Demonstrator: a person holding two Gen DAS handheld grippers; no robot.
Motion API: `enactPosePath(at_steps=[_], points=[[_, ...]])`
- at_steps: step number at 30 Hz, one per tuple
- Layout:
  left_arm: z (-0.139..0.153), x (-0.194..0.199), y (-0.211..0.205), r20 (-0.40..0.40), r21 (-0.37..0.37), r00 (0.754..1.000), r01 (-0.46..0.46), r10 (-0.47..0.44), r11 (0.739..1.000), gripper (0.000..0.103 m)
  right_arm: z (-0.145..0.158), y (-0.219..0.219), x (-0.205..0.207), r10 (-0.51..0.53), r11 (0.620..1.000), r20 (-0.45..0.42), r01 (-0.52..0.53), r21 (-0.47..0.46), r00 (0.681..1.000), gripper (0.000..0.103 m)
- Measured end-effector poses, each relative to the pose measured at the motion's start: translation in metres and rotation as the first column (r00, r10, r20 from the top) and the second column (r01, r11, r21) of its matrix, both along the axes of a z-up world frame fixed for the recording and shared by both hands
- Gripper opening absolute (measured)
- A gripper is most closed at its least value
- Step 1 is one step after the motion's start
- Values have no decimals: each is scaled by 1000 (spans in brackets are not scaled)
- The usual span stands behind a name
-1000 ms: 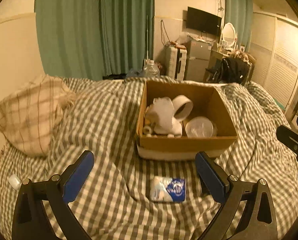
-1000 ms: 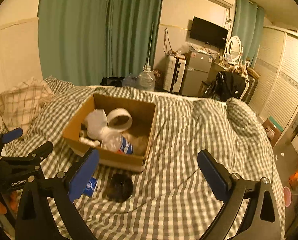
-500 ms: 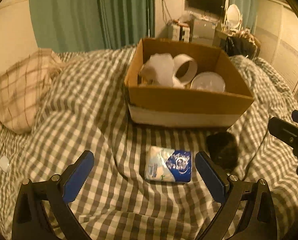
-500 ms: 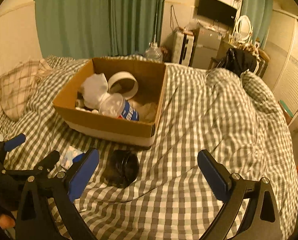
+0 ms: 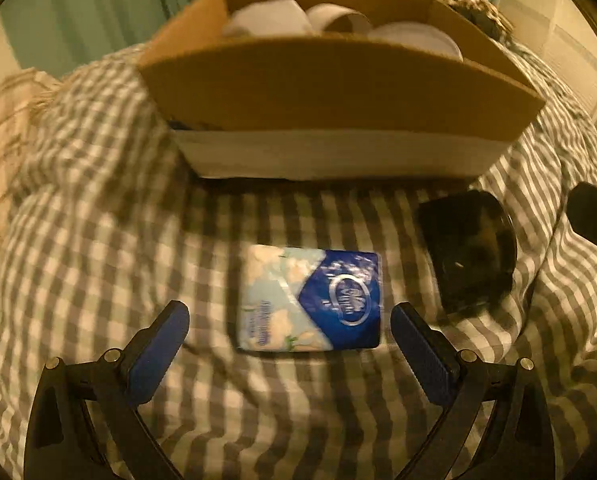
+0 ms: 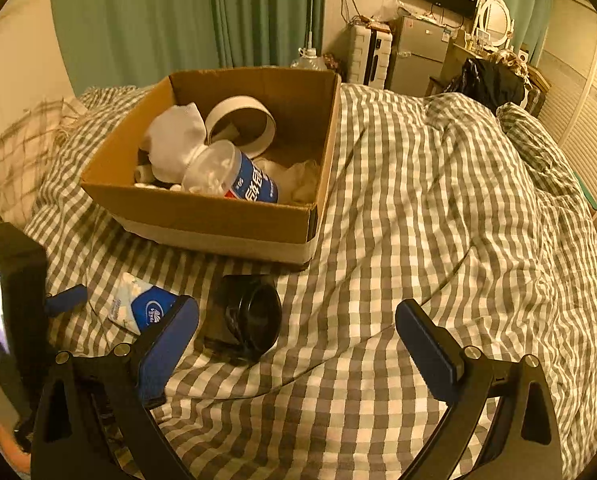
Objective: Organize objects
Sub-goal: 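Grasp the blue tissue pack with the left tool while the right tool grasps the black lens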
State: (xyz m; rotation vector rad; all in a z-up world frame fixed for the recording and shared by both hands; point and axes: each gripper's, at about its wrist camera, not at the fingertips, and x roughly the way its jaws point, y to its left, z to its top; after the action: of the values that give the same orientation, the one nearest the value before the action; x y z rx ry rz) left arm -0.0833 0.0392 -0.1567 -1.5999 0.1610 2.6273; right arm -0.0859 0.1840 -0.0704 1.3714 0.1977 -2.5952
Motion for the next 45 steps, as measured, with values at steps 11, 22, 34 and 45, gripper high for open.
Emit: enactPosePath(at_steps=[11,22,34,45], points=[[4,-1,-30,-2,187,1000,-29,30,982,73,-18,-7,-11,-7,999,47,5,37,999,99],[41,10,-71,-104,165,988,-96,115,982,73,-54,-50,-24,60,987,143,-80,137,988,99],[56,33,-62,-142,131,987,-62,80,989,73,-62,-57,-17,82,979,176,-112,172,981,47],[112,64,-53,-257,95,966,7,18,995,73,28,-39,40,126,986,-40,-120,114,991,47]])
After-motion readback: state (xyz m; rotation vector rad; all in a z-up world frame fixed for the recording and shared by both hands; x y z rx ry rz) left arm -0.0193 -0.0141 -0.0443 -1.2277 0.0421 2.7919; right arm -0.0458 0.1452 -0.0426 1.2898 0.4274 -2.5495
